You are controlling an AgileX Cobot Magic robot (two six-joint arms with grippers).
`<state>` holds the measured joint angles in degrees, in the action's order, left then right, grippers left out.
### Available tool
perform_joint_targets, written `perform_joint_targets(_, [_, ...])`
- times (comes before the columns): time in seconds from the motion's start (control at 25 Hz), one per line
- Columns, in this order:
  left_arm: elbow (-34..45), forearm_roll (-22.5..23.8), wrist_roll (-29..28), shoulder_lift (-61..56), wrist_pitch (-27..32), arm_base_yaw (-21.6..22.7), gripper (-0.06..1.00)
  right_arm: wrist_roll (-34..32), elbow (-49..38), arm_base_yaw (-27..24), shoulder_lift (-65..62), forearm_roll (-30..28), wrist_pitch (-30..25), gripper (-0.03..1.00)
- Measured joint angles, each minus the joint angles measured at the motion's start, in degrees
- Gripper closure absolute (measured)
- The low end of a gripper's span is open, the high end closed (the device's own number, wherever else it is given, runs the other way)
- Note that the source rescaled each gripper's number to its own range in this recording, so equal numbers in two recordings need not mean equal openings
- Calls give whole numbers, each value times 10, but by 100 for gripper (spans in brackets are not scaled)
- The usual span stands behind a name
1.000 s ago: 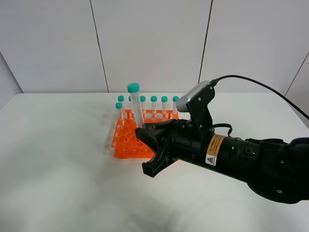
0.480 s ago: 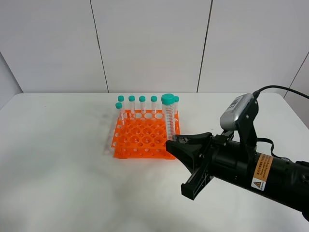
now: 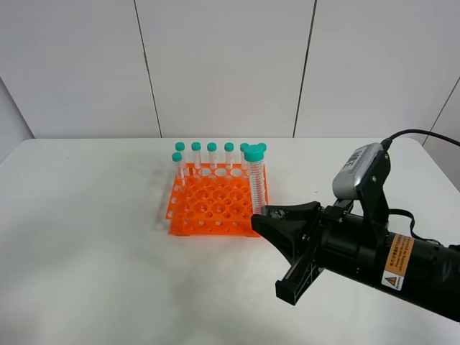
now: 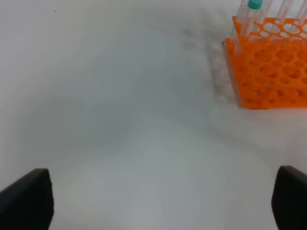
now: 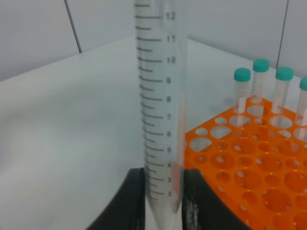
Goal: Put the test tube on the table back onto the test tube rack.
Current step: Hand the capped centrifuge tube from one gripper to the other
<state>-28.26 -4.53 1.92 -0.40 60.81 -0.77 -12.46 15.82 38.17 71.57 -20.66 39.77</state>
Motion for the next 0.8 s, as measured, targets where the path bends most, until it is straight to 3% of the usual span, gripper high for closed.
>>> perform_joint_targets(0.36, [0, -1, 0, 0, 0, -170, -6, 0, 0, 0, 0, 0, -21, 97])
perform_joint_targets(0.6, [0, -2, 15, 0, -1, -192, -6, 0, 0, 0, 0, 7, -21, 97])
perform_joint_targets(0.8, [-1, -28, 54, 0, -1, -245, -6, 0, 0, 0, 0, 13, -21, 97])
